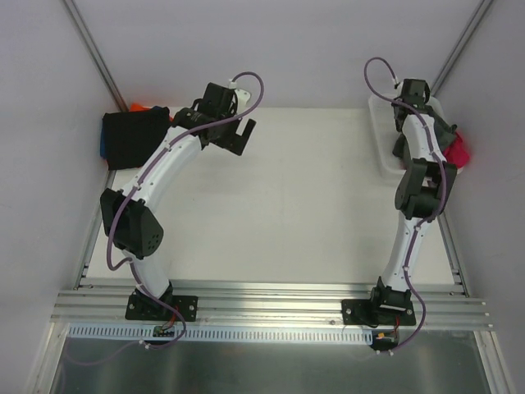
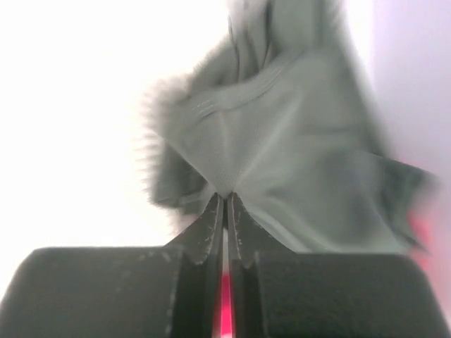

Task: Fold and stack the t-shirts
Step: Grab the tshirt from the pile, then move the tshirt to the center of the board

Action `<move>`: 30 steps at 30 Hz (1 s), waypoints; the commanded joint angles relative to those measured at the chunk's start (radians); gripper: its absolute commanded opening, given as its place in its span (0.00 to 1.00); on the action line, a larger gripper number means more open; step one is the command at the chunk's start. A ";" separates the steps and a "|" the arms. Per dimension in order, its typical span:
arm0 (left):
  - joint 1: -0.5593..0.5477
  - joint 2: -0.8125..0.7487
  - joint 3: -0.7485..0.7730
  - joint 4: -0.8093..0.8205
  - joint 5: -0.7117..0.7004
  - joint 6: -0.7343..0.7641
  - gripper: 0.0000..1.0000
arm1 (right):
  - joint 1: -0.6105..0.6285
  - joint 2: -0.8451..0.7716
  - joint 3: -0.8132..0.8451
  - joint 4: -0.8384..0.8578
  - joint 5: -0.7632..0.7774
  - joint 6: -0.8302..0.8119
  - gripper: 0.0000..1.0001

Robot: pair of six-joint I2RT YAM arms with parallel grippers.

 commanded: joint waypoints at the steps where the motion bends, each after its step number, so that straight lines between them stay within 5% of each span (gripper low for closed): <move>1: 0.022 0.017 0.065 -0.002 -0.022 -0.016 0.99 | 0.096 -0.285 0.049 -0.016 -0.116 0.062 0.01; 8: 0.220 0.000 0.143 0.000 0.046 -0.129 0.99 | 0.350 -0.466 0.127 -0.145 -0.418 0.108 0.01; 16: 0.523 -0.111 0.225 0.000 0.020 -0.253 0.99 | 0.587 -0.584 0.206 -0.140 -0.659 0.344 0.01; 24: 0.567 -0.231 0.171 0.021 -0.016 -0.246 0.99 | 0.579 -0.843 -0.098 -0.123 -0.663 0.381 0.01; 30: 0.567 -0.254 0.157 0.031 -0.046 -0.250 0.99 | 0.584 -0.823 -0.037 -0.195 -0.725 0.398 0.01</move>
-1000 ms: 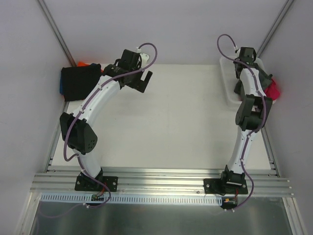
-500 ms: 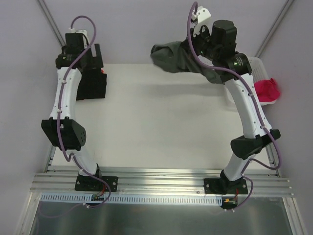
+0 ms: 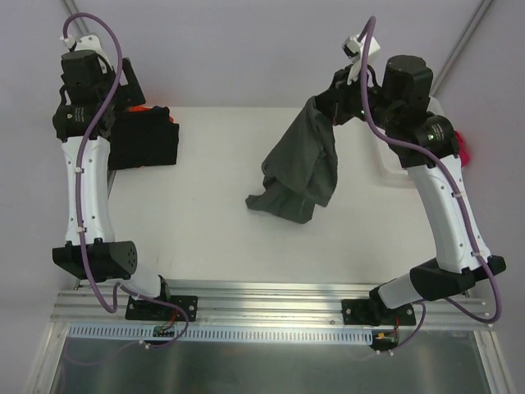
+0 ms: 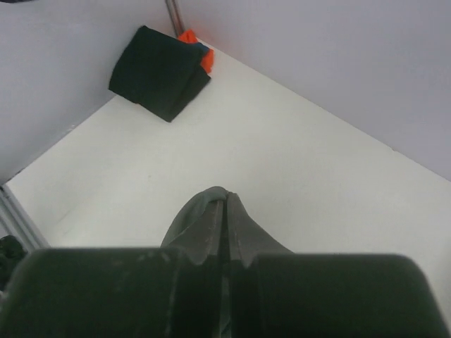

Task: Fold and stack the t-shirts
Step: Move the tshirt to the center of the board

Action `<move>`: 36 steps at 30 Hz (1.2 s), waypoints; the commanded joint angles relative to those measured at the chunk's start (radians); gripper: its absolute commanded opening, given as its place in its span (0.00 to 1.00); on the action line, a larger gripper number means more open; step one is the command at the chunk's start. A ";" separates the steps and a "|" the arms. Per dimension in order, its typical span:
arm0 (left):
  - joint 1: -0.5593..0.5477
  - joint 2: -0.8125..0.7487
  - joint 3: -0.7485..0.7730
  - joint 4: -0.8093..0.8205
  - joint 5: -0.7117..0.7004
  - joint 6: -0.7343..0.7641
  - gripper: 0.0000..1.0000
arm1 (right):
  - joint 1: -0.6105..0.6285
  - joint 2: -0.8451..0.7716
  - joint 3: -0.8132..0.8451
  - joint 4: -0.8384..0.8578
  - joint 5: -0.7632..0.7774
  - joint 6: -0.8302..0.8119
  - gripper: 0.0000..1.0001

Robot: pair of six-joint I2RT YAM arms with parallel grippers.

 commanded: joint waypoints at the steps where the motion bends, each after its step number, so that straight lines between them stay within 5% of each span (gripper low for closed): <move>1: -0.007 -0.013 0.004 0.026 -0.046 -0.012 0.99 | 0.005 -0.001 0.044 0.011 -0.097 0.045 0.01; 9: 0.002 -0.132 -0.042 0.045 -0.034 0.053 0.99 | 0.115 0.092 0.042 -0.027 -0.097 0.087 0.01; 16: 0.019 -0.298 -0.185 0.085 -0.037 0.033 0.99 | 0.361 0.181 0.275 -0.078 0.021 -0.015 0.01; 25: 0.018 -0.433 -0.335 0.090 -0.082 0.027 0.99 | 0.465 0.234 0.436 0.043 -0.016 0.065 0.01; 27: 0.019 -0.442 -0.334 0.088 -0.079 0.027 0.99 | 0.452 0.192 0.407 0.036 -0.035 0.058 0.01; 36: 0.018 -0.430 -0.289 0.088 -0.040 0.041 0.99 | 0.171 -0.050 -0.208 0.037 -0.155 0.061 0.00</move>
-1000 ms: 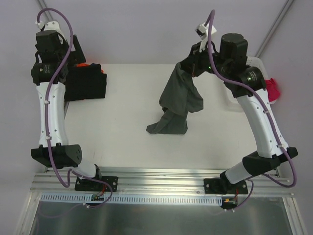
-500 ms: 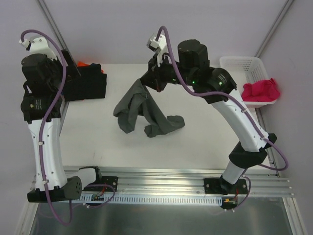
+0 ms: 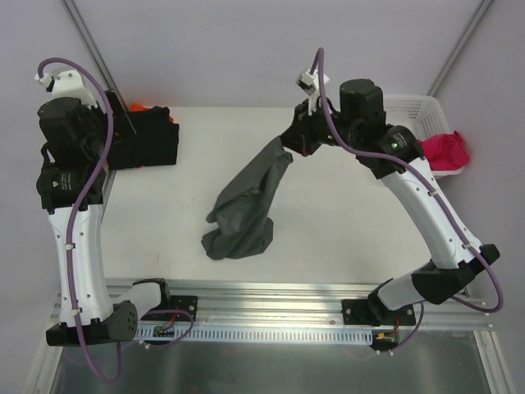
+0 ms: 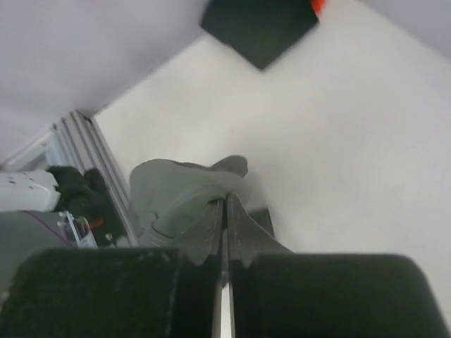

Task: Fold and stack the t-shirts
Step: Move the tshirt to the center of the board, then flatten the tshirt out

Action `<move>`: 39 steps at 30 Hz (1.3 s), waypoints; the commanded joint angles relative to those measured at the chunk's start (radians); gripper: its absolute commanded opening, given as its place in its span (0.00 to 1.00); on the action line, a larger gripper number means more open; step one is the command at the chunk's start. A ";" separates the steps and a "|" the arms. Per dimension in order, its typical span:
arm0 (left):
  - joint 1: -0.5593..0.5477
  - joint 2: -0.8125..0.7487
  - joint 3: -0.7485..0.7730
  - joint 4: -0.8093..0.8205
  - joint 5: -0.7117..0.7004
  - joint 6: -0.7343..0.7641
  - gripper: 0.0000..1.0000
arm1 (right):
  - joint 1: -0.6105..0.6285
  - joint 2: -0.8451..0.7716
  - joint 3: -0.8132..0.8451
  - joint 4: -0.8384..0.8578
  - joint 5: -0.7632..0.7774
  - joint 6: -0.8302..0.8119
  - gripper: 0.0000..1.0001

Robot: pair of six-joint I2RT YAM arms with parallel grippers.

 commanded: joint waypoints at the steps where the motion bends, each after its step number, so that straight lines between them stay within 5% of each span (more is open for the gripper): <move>1: 0.010 -0.004 0.036 0.027 0.019 -0.011 0.99 | -0.087 -0.071 -0.174 -0.019 -0.076 -0.015 0.01; 6: 0.007 -0.005 0.010 0.025 0.046 -0.036 0.99 | -0.173 -0.098 -0.369 -0.099 -0.122 0.003 0.04; 8: 0.008 -0.014 -0.015 0.025 0.063 -0.034 0.99 | -0.185 -0.089 -0.403 -0.166 -0.104 -0.041 0.29; 9: 0.008 -0.016 -0.021 0.025 0.068 -0.031 0.99 | -0.185 -0.089 -0.426 -0.190 -0.095 -0.049 0.69; 11: 0.008 -0.026 -0.038 0.024 0.076 -0.024 0.99 | -0.187 -0.106 -0.441 -0.202 -0.090 -0.043 0.99; 21: 0.008 -0.094 -0.171 -0.039 0.198 -0.076 0.98 | -0.092 -0.050 -0.331 -0.108 -0.176 0.035 0.97; 29: 0.010 -0.066 -0.158 -0.053 0.232 -0.090 0.98 | -0.064 0.108 -0.413 -0.166 -0.244 -0.001 0.97; 33: 0.008 -0.071 -0.168 -0.070 0.224 -0.077 0.98 | -0.075 0.199 -0.502 -0.188 -0.102 -0.025 0.95; 39: 0.014 -0.089 -0.164 -0.072 0.211 -0.070 0.99 | -0.113 0.364 -0.466 -0.235 0.055 -0.129 0.79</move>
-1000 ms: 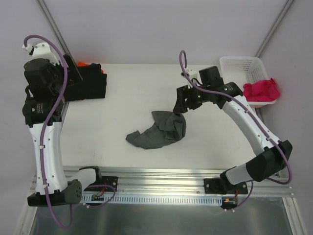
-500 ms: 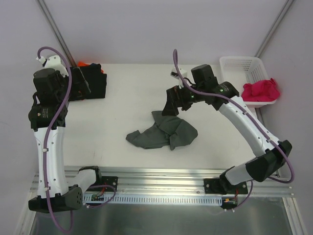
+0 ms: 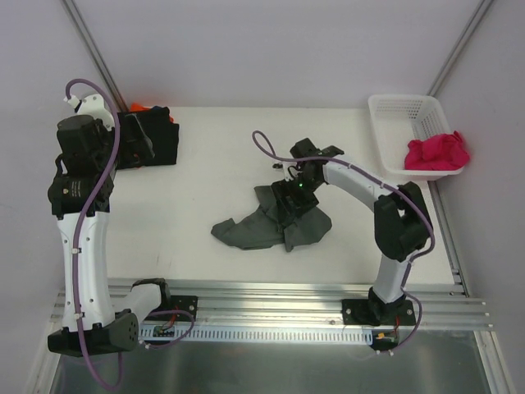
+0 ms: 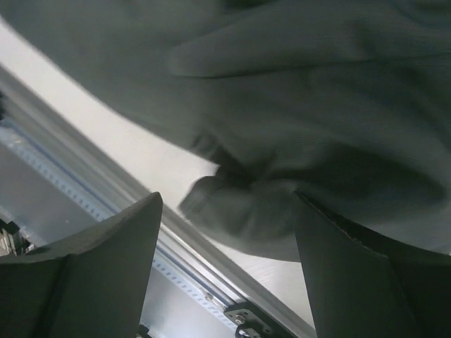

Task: Fold and stack the t-shirts
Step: Flatten the tshirt out

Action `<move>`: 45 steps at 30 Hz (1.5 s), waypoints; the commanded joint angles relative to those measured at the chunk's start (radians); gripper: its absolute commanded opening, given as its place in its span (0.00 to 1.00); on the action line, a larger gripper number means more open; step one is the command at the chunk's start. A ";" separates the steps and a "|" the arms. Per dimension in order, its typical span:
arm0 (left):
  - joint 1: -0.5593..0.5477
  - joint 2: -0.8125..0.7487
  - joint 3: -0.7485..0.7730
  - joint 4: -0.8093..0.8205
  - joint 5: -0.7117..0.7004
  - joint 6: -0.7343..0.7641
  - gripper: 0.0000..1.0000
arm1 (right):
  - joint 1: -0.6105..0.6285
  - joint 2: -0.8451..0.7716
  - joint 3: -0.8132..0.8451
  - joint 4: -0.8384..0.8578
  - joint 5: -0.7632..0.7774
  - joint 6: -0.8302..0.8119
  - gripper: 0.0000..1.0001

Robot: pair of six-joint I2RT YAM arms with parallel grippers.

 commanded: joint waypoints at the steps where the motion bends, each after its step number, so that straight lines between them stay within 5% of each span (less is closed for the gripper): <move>1: 0.014 -0.022 0.009 -0.003 0.000 -0.004 0.99 | -0.036 0.053 0.066 -0.058 0.118 -0.079 0.77; 12: 0.031 -0.025 -0.017 -0.002 -0.006 -0.023 0.99 | 0.016 0.129 0.192 -0.077 0.198 -0.113 0.73; 28: 0.038 -0.007 -0.005 0.015 0.042 -0.080 0.99 | 0.103 0.052 0.044 -0.084 0.260 -0.200 0.76; 33: 0.042 -0.028 -0.020 0.015 0.043 -0.077 0.99 | 0.103 0.109 0.095 -0.087 0.292 -0.227 0.60; 40: 0.043 -0.045 -0.031 0.015 0.048 -0.086 0.99 | 0.103 0.087 0.058 -0.087 0.330 -0.280 0.01; 45: 0.043 -0.050 -0.049 0.015 0.062 -0.094 0.99 | 0.106 0.002 0.041 -0.093 0.349 -0.271 0.01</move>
